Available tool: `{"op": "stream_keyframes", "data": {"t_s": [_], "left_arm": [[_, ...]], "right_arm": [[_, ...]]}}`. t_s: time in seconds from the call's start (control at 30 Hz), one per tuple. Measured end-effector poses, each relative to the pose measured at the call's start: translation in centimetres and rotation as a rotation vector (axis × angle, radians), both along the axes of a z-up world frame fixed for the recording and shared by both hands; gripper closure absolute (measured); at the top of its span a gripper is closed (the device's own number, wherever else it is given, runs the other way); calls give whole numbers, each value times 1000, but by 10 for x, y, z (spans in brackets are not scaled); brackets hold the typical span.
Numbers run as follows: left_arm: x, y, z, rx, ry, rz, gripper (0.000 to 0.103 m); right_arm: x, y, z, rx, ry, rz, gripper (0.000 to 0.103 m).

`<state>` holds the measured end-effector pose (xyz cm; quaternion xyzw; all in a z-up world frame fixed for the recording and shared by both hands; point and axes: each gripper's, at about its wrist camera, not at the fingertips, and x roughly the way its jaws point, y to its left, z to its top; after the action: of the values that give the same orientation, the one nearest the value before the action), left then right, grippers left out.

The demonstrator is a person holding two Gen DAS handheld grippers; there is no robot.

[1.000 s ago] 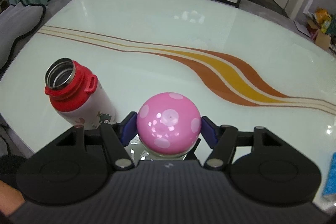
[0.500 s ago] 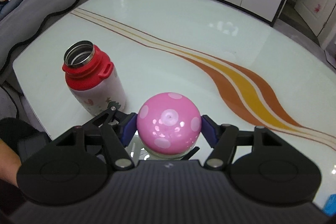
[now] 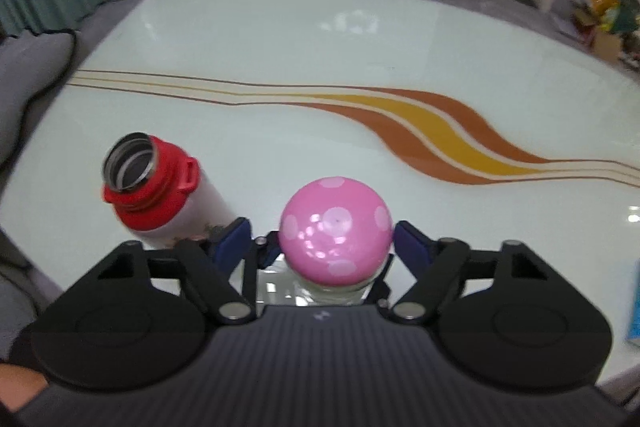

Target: Unscrew bottle cap and pour

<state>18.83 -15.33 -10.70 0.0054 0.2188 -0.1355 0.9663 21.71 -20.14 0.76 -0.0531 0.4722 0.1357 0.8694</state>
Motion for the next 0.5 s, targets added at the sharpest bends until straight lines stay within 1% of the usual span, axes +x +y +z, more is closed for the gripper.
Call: {"op": "stream_keyframes", "data": {"t_s": [0.03,0.4,0.5], "left_arm": [[-1,1,1,0,0,-1,29],[-5,0,0,-4,6,-1,29],[-4,1,0,-4,7,-1,29]], "right_arm": [[0,0,0,-5,-1,14,39],[4,-4,2,-61,-18,165,39],[5,-8,4,-67,-21,243,39]]}}
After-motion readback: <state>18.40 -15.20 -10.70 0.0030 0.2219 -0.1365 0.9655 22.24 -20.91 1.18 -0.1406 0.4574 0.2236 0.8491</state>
